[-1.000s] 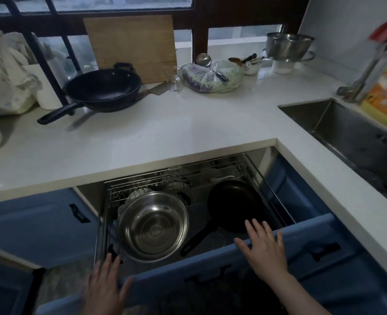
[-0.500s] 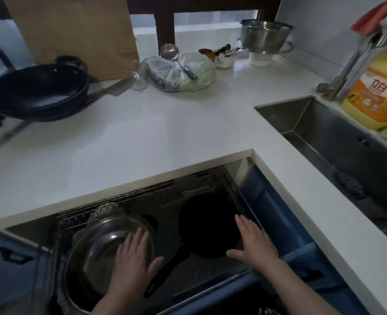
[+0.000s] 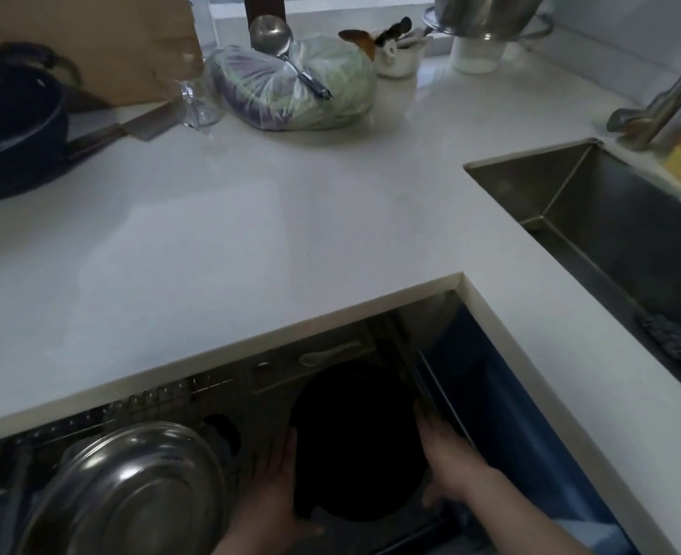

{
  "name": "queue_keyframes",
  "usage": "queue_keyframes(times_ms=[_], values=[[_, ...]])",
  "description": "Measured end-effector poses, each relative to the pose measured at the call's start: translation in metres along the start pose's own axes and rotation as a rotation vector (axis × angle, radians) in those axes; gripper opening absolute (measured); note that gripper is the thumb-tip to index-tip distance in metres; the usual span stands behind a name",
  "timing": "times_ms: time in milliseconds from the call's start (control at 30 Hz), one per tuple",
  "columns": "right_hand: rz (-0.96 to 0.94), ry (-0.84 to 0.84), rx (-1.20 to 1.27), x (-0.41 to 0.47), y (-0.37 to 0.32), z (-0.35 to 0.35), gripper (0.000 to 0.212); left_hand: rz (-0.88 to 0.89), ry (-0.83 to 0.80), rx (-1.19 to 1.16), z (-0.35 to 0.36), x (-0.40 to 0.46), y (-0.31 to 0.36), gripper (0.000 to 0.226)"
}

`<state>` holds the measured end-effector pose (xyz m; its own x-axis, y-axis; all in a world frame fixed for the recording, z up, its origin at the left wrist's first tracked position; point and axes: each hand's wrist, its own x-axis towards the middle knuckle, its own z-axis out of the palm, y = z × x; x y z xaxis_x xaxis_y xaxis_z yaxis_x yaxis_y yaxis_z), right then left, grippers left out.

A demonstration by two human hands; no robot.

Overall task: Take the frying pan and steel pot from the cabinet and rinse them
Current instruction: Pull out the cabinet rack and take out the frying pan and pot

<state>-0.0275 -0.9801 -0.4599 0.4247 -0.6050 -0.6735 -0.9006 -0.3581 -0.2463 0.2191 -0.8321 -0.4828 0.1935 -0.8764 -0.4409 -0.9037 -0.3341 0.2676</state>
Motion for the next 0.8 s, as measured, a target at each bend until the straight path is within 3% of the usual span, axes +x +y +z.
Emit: queue_keyframes(times_ms=[133, 300, 333, 367, 433, 467, 700, 800], values=[[0.023, 0.093, -0.11, 0.022, 0.005, 0.012, 0.133, -0.043, -0.055, -0.066, 0.011, 0.017, 0.001, 0.142], [0.029, 0.215, -0.174, 0.036, 0.007, 0.024, 0.079, -0.006, 0.016, -0.014, 0.028, 0.035, -0.003, 0.164], [0.033, 0.226, -0.156, 0.038, 0.008, 0.024, 0.073, -0.03, -0.023, -0.062, 0.028, 0.035, -0.004, 0.158], [0.03, 0.234, -0.152, 0.041, 0.009, 0.025, 0.07, -0.018, 0.041, -0.054, 0.032, 0.037, -0.001, 0.141], [0.026, 0.228, -0.179, 0.051, 0.008, 0.026, 0.068, -0.02, 0.06, -0.159, 0.037, 0.038, -0.002, 0.109], [0.029, 0.2, -0.186, 0.058, 0.008, 0.028, 0.07, -0.033, 0.073, -0.192, 0.039, 0.04, -0.003, 0.105], [-0.042, 0.145, -0.031, 0.074, 0.013, 0.034, 0.075, 0.005, 0.019, -0.344, 0.054, 0.047, -0.015, 0.142], [-0.078, 0.094, -0.061, 0.075, 0.016, 0.028, 0.102, 0.006, 0.021, -0.427, 0.053, 0.052, -0.012, 0.149]])
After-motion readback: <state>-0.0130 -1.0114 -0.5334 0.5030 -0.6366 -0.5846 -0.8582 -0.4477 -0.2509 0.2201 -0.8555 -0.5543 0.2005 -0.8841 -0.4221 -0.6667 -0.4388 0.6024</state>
